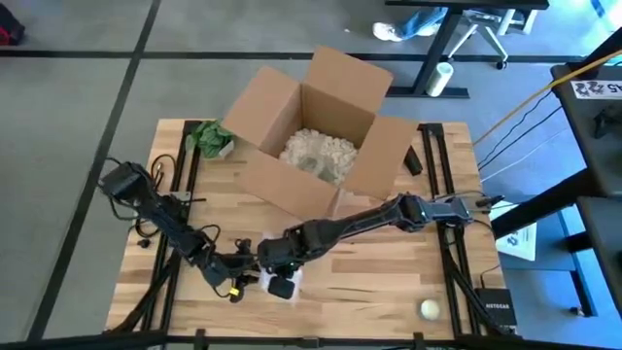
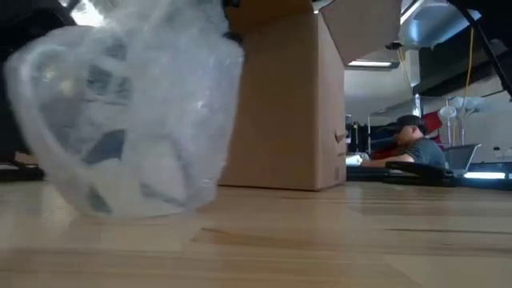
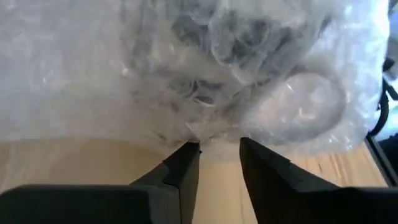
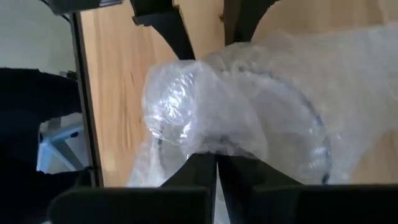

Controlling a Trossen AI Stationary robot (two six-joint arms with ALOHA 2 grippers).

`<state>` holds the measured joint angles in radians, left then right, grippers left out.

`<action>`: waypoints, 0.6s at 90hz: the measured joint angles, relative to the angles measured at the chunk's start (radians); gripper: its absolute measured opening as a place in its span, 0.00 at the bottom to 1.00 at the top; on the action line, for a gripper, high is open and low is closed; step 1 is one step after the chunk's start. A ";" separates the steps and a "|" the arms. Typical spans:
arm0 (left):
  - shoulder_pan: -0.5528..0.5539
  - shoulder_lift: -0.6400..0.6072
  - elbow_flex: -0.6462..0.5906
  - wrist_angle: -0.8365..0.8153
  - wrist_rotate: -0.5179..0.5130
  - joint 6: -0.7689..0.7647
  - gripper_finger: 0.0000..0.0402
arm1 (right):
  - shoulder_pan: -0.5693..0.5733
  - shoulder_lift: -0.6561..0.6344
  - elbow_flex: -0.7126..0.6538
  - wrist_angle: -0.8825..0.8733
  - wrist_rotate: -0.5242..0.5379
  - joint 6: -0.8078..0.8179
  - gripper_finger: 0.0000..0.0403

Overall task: Wrap mug
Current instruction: Wrap the blue mug with the bubble wrap

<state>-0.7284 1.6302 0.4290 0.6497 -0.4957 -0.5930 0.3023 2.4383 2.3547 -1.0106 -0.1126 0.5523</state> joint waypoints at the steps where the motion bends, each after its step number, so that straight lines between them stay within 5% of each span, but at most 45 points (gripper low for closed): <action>1: 0.004 0.001 0.000 0.007 0.001 0.004 0.25 | 0.000 0.000 0.000 -0.005 0.002 0.000 0.00; 30: 0.053 -0.007 0.013 0.044 0.041 0.084 0.25 | 0.020 -0.002 0.002 -0.094 0.052 0.018 0.00; 54: -0.018 -0.169 0.014 -0.031 -0.007 0.150 0.25 | 0.020 -0.002 0.002 -0.098 0.069 -0.008 0.00</action>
<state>-0.7468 1.4614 0.4431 0.6188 -0.5027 -0.4429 0.3220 2.4359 2.3562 -1.1084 -0.0434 0.5447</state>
